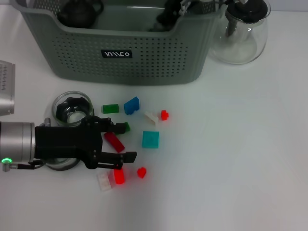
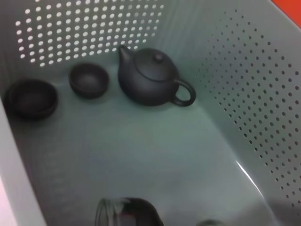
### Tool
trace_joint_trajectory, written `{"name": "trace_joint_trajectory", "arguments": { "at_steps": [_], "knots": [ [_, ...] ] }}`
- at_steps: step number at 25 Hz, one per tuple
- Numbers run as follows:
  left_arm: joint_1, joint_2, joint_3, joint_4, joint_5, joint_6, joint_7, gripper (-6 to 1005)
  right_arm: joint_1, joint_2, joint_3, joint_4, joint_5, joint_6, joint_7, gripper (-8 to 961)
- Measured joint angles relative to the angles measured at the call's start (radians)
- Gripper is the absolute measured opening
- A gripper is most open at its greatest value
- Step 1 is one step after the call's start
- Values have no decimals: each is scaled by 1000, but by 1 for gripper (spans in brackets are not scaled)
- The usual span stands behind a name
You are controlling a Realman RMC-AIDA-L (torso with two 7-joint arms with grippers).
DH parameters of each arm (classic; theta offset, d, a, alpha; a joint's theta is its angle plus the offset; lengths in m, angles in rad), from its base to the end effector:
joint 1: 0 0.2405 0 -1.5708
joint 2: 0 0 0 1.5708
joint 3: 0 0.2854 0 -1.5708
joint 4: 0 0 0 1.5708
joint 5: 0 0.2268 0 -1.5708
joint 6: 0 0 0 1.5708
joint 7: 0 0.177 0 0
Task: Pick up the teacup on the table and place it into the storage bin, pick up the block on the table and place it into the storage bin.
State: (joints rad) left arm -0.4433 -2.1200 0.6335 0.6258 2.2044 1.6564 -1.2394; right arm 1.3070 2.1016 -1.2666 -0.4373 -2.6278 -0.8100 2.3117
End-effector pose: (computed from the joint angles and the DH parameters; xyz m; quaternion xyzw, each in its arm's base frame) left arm -0.3154 0.3023 -0.0747 -0.9556 -0.2079 -0.1995 0.0620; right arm 0.0786 0.5340 -0.1277 -0.9455 0.1194 -0.1232 0.2767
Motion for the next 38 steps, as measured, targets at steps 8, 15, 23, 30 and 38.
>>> {"name": "trace_joint_trajectory", "arguments": {
  "at_steps": [8,15,23,30,38],
  "knots": [
    [1,0,0,1,0,8,-2,841,-8,1,-7,-38,5,-8,12,504],
    [2,2,0,5,0,15,-7,841,-133,0,-6,-386,56,-173,35,524],
    [4,5,-5,12,0,33,-9,841,-355,-6,-4,-789,279,-292,27,567],
    [16,15,-111,41,0,110,-7,842,-554,-3,-14,-969,516,-397,-90,712],
    [49,43,-262,108,0,178,-18,842,-713,-10,69,-991,814,-682,-304,902]
  ]
}}
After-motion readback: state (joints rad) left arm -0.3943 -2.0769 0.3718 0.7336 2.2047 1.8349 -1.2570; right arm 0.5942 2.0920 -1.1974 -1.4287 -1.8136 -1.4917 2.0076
